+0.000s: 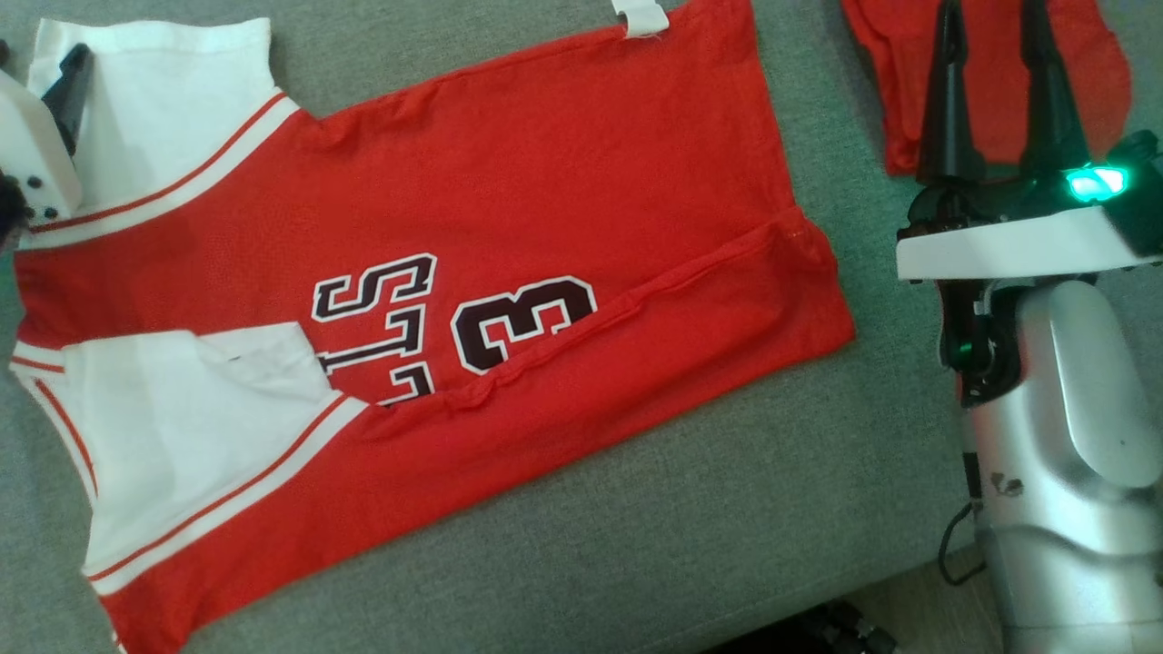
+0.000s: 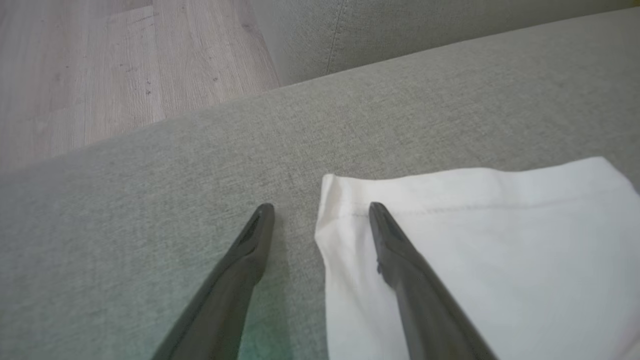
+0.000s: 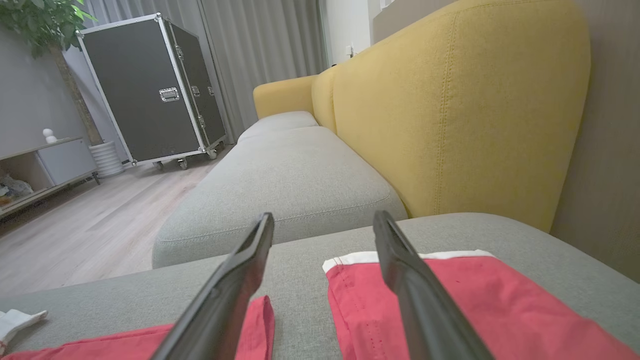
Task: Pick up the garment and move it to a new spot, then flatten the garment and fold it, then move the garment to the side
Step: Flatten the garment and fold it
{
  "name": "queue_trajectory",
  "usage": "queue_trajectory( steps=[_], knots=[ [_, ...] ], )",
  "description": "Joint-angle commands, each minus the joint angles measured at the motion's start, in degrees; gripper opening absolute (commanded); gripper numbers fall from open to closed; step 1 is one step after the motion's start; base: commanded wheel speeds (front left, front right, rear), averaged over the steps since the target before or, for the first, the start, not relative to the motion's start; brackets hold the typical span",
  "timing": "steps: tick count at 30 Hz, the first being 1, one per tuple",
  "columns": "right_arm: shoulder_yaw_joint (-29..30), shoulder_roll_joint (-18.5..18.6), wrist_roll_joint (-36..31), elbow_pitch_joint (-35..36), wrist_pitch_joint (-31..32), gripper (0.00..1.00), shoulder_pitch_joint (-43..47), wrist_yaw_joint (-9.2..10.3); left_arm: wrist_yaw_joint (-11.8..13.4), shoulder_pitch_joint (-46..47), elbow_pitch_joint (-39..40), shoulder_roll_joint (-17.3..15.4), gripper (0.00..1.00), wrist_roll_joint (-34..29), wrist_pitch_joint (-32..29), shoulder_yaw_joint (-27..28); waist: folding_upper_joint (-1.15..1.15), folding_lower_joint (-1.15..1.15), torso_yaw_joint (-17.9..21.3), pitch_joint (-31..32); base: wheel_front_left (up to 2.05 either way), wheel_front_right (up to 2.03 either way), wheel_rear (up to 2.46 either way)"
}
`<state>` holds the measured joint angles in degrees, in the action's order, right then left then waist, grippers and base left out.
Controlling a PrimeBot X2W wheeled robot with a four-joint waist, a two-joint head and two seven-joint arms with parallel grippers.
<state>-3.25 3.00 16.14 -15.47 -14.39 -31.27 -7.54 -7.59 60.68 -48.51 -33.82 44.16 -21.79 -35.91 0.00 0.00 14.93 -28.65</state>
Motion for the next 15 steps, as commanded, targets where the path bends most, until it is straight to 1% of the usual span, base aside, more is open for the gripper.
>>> queue_trajectory(
  steps=[1,6,7,8,9,12,15],
  knots=[
    [-0.8,-0.1,0.3,2.0,-0.6,1.00,-0.7,0.05,0.1,2.7,0.3,-3.1,1.00,0.5,-0.6,1.0,0.00,0.00,0.1,-0.3,0.00,0.00,0.00],
    [-0.7,-0.1,0.0,2.2,-0.6,1.00,-0.9,0.05,0.1,3.3,-1.9,-2.7,1.00,3.1,-3.6,-0.7,0.00,0.00,0.3,-0.7,0.00,0.00,0.00],
    [-0.5,-0.1,-0.1,2.2,-0.6,1.00,-1.0,0.05,0.1,3.1,-2.3,-2.5,0.86,3.8,-4.8,-1.2,0.00,0.00,0.2,-0.7,0.00,0.00,0.00],
    [-0.3,-0.1,-0.3,2.2,-0.6,1.00,-1.0,0.05,0.1,2.8,-2.1,-2.3,0.41,4.4,-6.1,-2.1,0.00,0.00,0.2,-0.6,0.00,0.00,0.00],
    [-0.1,-0.1,-0.4,2.2,-0.6,1.00,-1.0,0.05,0.1,2.5,-1.7,-2.2,0.00,5.1,-7.0,-2.8,0.00,0.00,0.0,-0.5,0.00,0.00,0.00],
    [0.6,-0.1,-1.2,1.9,-0.6,1.00,-1.0,0.05,0.1,2.0,-0.5,-2.1,0.00,7.6,-6.5,-3.6,0.00,0.00,-0.6,0.2,0.00,0.00,0.00],
    [0.6,-0.1,-2.7,1.2,-0.6,1.00,-1.4,0.05,0.1,2.0,0.9,-2.2,0.00,7.9,-2.8,-4.9,0.00,0.00,-1.7,1.5,0.00,0.00,0.00]
  ],
)
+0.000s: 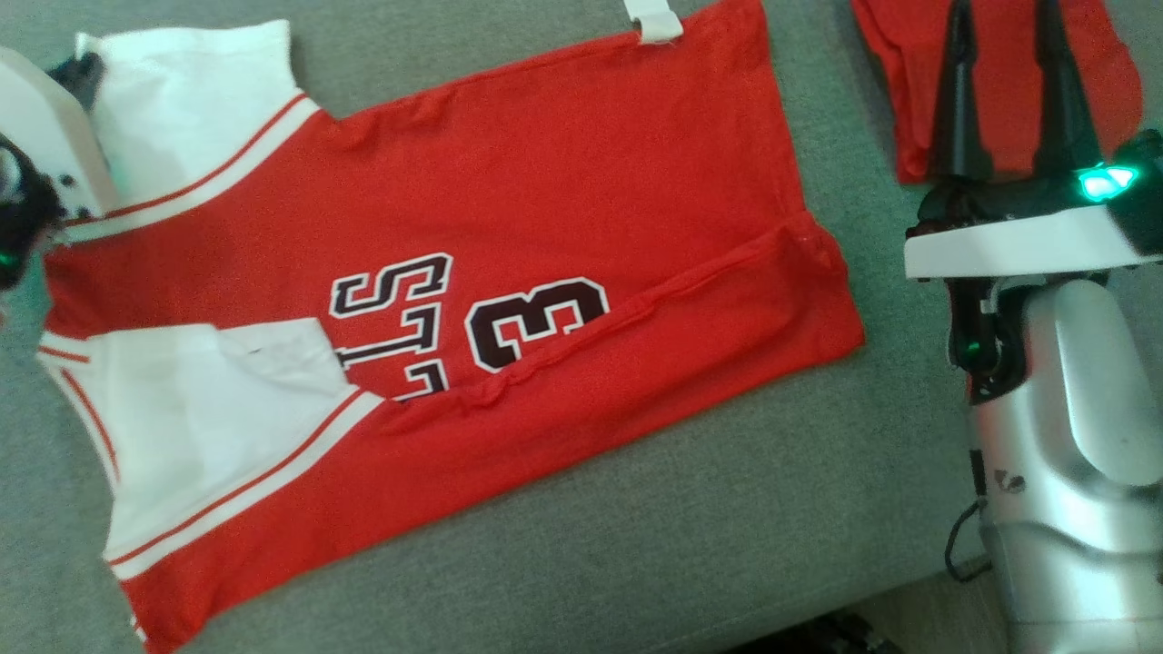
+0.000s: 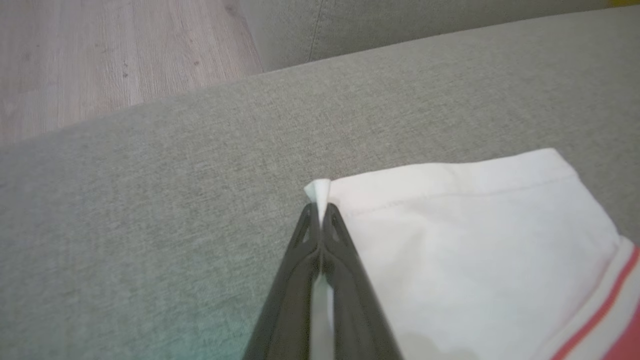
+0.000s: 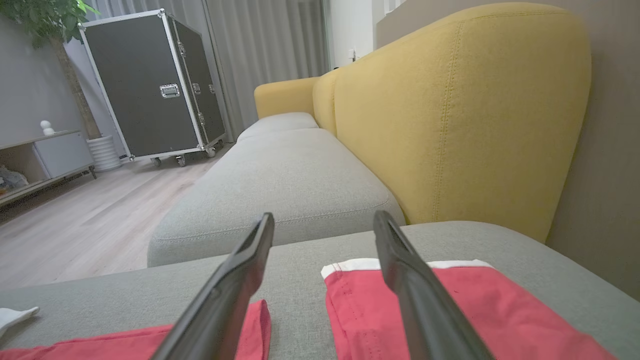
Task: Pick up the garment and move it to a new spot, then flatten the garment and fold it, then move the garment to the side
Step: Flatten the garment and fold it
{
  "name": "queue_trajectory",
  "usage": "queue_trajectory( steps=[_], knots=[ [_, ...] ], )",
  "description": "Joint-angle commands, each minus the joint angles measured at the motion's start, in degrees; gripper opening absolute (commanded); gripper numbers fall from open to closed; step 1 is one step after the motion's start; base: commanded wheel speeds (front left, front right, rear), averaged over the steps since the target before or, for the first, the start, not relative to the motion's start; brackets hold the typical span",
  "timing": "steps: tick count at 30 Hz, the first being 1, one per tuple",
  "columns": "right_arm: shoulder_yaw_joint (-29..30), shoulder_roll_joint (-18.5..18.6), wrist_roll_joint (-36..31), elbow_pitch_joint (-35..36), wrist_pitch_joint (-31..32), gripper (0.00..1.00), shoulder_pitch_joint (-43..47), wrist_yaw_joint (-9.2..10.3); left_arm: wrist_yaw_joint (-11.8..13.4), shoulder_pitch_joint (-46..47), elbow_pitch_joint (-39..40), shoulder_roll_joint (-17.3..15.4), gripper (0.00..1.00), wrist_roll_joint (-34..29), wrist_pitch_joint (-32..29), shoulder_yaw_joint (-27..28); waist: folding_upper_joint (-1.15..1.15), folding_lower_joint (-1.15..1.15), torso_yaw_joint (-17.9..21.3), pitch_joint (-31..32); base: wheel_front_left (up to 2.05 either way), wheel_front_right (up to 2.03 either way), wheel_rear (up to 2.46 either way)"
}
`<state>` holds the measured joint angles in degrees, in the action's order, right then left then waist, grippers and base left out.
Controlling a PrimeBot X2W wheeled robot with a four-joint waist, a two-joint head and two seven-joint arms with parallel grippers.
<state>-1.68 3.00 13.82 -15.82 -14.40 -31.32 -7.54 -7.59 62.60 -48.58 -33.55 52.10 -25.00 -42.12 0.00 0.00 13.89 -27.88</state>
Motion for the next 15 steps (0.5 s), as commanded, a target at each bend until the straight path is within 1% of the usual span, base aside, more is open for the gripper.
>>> queue_trajectory(
  steps=[1,5,9,11,15],
  knots=[
    [-1.1,-0.1,-1.0,1.2,-0.5,1.00,-1.6,0.05,0.1,0.1,1.5,-2.3,0.00,0.0,2.2,1.0,0.00,0.00,-1.2,1.3,0.00,0.00,0.00],
    [-1.8,-0.1,-3.2,-1.0,2.7,1.00,-3.1,0.05,0.1,0.6,4.2,-1.7,0.00,-0.6,11.2,-0.3,0.00,0.00,-3.9,4.0,0.00,0.00,0.00],
    [-1.4,0.8,-6.2,-4.6,7.8,1.00,-5.1,0.05,0.1,0.1,7.8,-0.5,0.00,-1.6,19.5,-2.2,0.00,0.00,-7.8,6.4,0.00,0.00,0.00],
    [-1.7,2.0,-6.5,-7.0,10.7,1.00,-6.3,0.05,0.1,-0.5,9.8,0.0,0.00,-1.8,22.3,-3.1,0.00,0.00,-9.9,7.4,0.00,0.00,0.00],
    [-3.0,5.1,-6.1,-13.0,16.4,1.00,-8.7,0.05,0.1,-3.0,14.8,0.5,0.00,-1.7,26.1,-4.7,0.00,0.00,-13.5,8.5,0.00,0.00,0.00]
  ],
)
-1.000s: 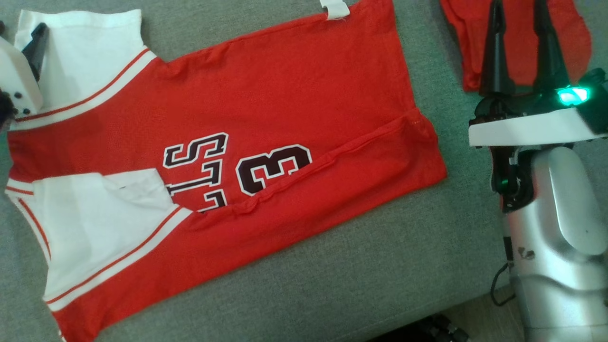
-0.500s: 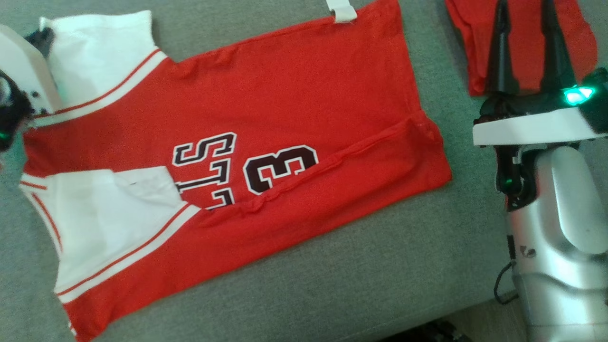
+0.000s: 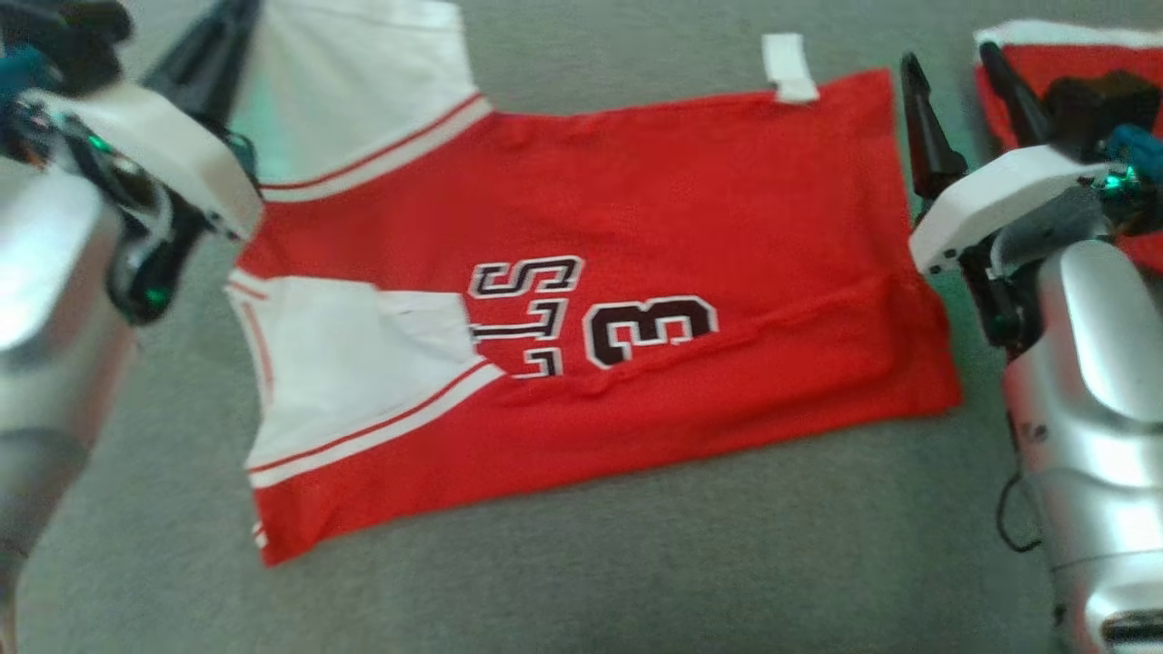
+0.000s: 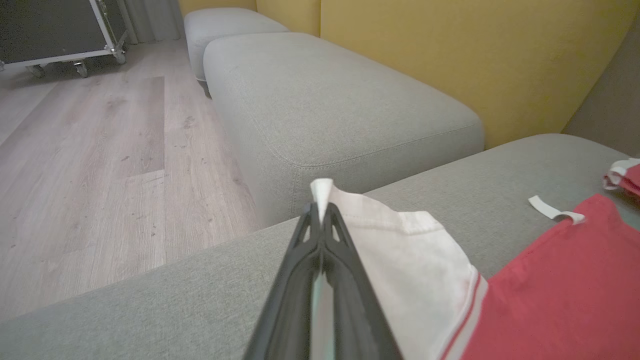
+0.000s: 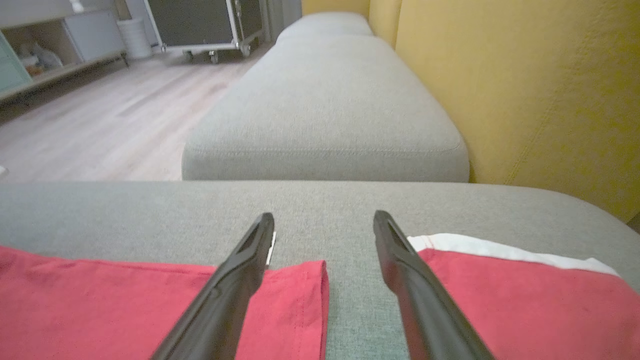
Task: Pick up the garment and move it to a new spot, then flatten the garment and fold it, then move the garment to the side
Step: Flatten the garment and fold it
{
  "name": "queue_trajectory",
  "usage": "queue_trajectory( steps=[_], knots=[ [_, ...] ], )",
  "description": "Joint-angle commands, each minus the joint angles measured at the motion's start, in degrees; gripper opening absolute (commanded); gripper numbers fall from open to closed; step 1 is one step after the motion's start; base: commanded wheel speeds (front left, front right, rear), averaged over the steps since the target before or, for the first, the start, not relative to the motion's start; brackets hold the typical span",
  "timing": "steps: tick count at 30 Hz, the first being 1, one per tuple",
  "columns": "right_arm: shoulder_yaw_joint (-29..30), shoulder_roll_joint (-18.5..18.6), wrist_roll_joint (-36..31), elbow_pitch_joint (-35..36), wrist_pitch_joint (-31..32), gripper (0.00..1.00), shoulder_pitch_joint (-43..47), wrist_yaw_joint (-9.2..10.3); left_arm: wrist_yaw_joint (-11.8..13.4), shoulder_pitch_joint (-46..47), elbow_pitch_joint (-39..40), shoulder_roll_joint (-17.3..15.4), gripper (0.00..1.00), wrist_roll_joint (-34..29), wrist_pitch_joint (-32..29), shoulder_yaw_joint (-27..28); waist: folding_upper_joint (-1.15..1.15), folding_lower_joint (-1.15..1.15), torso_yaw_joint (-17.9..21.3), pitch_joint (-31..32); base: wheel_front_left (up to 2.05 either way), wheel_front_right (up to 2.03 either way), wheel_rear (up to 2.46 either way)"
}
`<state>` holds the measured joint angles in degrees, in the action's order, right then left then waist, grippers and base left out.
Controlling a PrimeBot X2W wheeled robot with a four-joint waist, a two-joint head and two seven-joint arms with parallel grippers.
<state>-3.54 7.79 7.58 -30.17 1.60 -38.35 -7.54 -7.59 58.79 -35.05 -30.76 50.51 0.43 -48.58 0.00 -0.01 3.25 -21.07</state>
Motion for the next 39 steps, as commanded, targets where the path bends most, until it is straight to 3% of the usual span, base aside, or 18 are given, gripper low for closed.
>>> queue_trajectory(
  steps=[1,7,12,24,25,27,28,39],
  knots=[
    [-1.4,1.2,0.0,-0.3,1.7,1.00,-2.4,0.05,0.1,0.2,2.6,-2.3,0.00,-0.2,1.3,1.4,0.00,0.01,-3.7,1.8,0.00,0.00,0.00],
    [-2.5,6.3,-1.1,-11.2,7.9,1.00,-6.7,0.05,0.7,-3.1,10.0,-2.0,0.00,-1.1,2.9,-0.5,0.00,0.01,-7.8,1.5,0.00,0.00,0.00],
    [-3.8,8.8,-3.0,-18.4,9.5,1.00,-10.0,0.05,1.6,-4.0,14.8,-2.0,0.00,-1.5,2.3,-1.3,0.00,0.01,-9.6,0.3,0.00,0.00,0.00],
    [-10.5,9.9,-1.2,-28.4,13.0,1.00,-14.8,0.05,2.4,-2.6,17.2,-2.3,0.00,-1.4,0.8,-1.3,0.00,0.01,-10.5,-2.1,0.00,0.00,0.00],
    [-11.4,9.9,-0.6,-29.0,13.5,0.84,-15.1,0.05,2.4,-2.4,17.0,-2.3,0.00,-1.4,0.7,-1.3,0.00,0.01,-10.5,-2.3,0.00,0.00,0.00],
    [-13.0,9.9,0.9,-29.7,13.9,0.19,-15.6,0.05,2.5,-2.0,16.4,-2.5,0.00,-1.6,0.6,-1.3,0.00,0.01,-10.3,-2.5,0.00,0.00,0.00],
    [-13.6,9.9,1.7,-29.7,13.6,0.00,-16.0,0.05,2.5,-1.8,16.1,-2.5,0.00,-1.6,0.6,-1.3,0.00,0.01,-10.1,-2.5,0.00,0.00,0.00],
    [-13.1,9.0,8.6,-28.5,2.1,0.00,-23.6,0.05,3.2,2.3,7.6,-3.2,0.00,-2.4,3.3,0.9,0.00,0.01,-6.6,-2.8,0.00,0.00,0.00]
  ],
)
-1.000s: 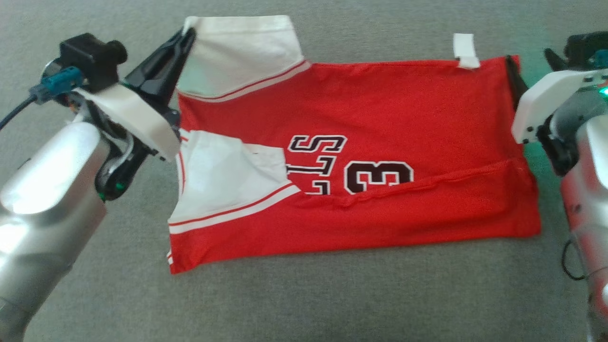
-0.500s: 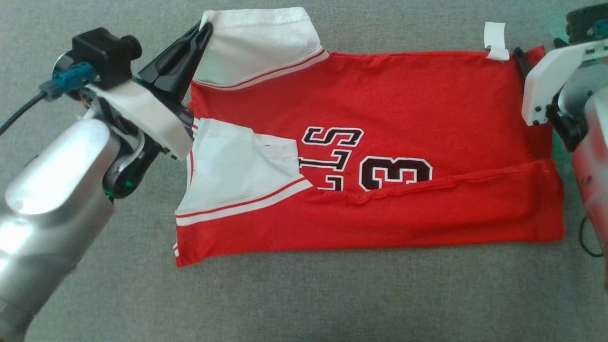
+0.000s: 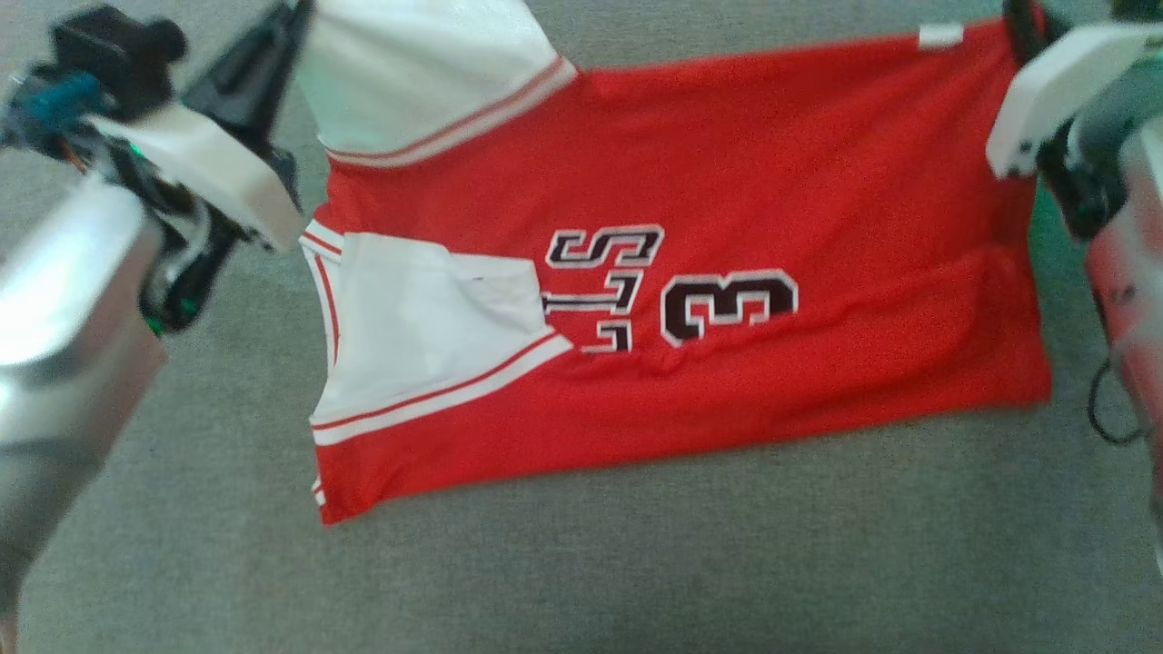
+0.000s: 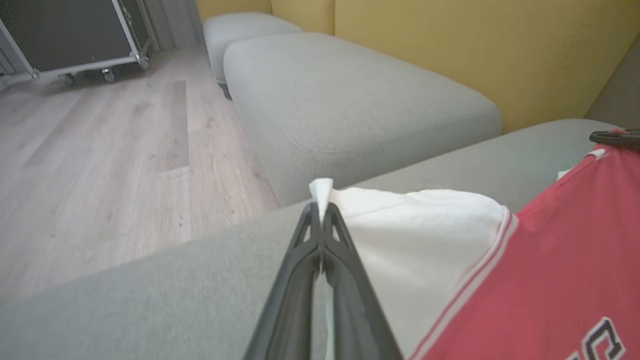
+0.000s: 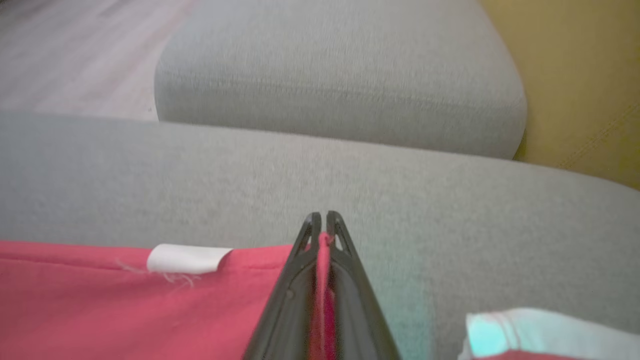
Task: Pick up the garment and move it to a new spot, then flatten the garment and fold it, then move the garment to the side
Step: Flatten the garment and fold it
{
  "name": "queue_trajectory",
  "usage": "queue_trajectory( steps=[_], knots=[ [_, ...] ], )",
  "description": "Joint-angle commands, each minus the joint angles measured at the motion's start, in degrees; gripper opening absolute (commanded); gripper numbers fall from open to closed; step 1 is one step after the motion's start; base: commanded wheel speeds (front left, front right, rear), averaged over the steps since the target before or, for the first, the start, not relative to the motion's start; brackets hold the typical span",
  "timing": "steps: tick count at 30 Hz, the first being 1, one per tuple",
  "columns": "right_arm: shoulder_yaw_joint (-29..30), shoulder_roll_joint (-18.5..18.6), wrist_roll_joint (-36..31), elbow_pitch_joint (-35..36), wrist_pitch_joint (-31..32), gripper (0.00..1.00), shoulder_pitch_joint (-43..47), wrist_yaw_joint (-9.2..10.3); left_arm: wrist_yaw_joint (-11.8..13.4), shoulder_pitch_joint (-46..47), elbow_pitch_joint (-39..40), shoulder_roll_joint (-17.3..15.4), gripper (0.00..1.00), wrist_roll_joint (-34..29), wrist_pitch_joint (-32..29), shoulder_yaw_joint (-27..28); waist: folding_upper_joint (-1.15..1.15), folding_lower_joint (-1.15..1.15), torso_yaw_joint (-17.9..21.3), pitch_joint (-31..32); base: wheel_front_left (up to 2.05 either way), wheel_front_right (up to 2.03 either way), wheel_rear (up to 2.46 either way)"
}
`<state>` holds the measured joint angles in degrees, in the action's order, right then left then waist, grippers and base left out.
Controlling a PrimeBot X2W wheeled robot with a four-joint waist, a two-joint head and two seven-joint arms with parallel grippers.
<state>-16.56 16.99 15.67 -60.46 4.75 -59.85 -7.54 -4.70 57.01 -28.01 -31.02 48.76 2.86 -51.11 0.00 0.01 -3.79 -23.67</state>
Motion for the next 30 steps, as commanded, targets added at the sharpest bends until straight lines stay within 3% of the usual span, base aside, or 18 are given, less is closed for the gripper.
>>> queue_trajectory(
  steps=[1,12,21,25,30],
  knots=[
    [0.2,-0.4,1.0,1.8,-1.9,0.00,-2.9,0.05,0.3,5.0,-0.6,-2.8,0.00,-1.1,1.6,3.6,0.00,-0.01,0.8,-0.3,0.00,0.00,0.00],
    [2.5,-2.1,2.1,-1.1,-11.2,0.00,-11.1,0.05,-1.1,15.8,-14.8,2.0,0.00,-4.7,10.1,4.8,0.00,-0.01,2.5,-1.5,0.00,0.00,0.00],
    [0.9,-2.7,4.7,-4.8,-13.8,0.00,-9.5,0.05,-2.7,13.3,-18.1,4.9,0.00,-2.0,11.1,2.0,0.00,-0.01,1.2,0.4,0.00,0.00,0.00],
    [-0.4,-1.9,6.6,-5.2,-13.3,0.00,-7.8,0.05,-2.8,11.1,-14.8,3.9,0.00,1.2,9.2,-1.1,0.00,-0.01,0.4,1.5,0.00,0.00,0.00],
    [-4.0,-0.2,9.8,-4.4,-11.0,0.00,-4.1,0.05,-2.8,7.1,-7.7,-0.7,0.00,7.6,5.6,-5.4,0.00,-0.01,-0.4,3.6,0.00,0.00,0.00]
  ],
)
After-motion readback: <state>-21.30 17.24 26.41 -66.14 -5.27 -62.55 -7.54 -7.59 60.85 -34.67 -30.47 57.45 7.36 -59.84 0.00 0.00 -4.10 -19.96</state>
